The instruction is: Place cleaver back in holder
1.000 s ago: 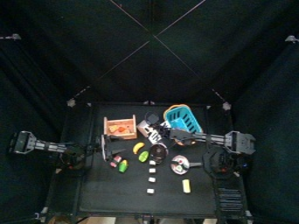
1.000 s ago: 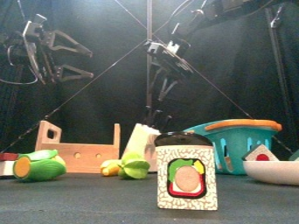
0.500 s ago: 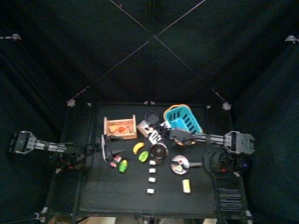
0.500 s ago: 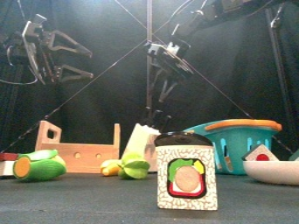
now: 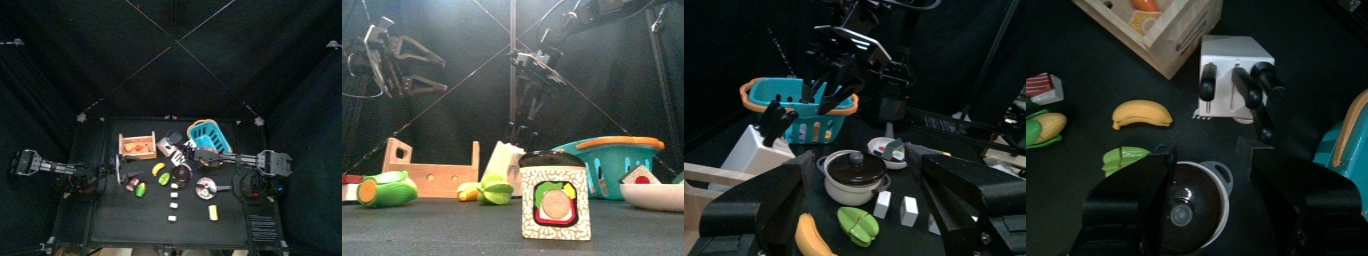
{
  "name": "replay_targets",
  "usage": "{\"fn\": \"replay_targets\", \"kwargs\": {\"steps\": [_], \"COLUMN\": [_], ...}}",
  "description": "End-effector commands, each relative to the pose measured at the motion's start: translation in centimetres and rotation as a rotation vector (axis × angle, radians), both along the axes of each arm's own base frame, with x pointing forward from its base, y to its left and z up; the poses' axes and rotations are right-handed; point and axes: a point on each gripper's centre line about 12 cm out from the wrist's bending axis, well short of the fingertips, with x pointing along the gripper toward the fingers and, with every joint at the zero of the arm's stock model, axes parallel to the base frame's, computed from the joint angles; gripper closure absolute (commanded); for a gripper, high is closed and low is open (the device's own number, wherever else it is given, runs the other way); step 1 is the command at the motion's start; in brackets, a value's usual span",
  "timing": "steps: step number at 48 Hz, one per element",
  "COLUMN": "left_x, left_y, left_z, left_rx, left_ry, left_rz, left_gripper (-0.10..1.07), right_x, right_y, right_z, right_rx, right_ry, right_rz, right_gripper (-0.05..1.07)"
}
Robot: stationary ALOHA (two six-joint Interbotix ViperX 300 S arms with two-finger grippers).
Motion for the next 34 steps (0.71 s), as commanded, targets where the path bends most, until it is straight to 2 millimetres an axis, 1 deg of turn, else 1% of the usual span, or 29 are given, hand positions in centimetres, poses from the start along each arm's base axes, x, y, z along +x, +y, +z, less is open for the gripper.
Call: {"fn": "replay_targets", "kwargs": {"steps": [1,12,22,34], "left_x": [0.2,0.1,0.2,0.3], "left_y": [-0.2,-0.3,-0.5,-0.9], "left_z": [0.3,-0.2,-1.0,-1.5], "left_rx": [0.000,0.000,-0.015,-0.021], "left_ry": [-0.011,0.012,0.091,0.143], "left_rz": [-0.008,-0.013,-0.034,-0.056], "left_gripper": [-0.05,-0.05,-0.05,-0.05], "right_x": [-0.3,-0.4,-1.0,-2.4], "right_y": [1.5,4.5,7.0,8.8], "right_z": [2.5,2.4,1.6,0.6], "right_rx": [-0.019,-0.022,-0.004,0.038], "right_ry": [-0.070,-0.070,-0.052,-0.059], "right_rz": [0.040,0.115,0.171,0.154], "right_gripper": [0.17,0.17,0.17,0.17]}}
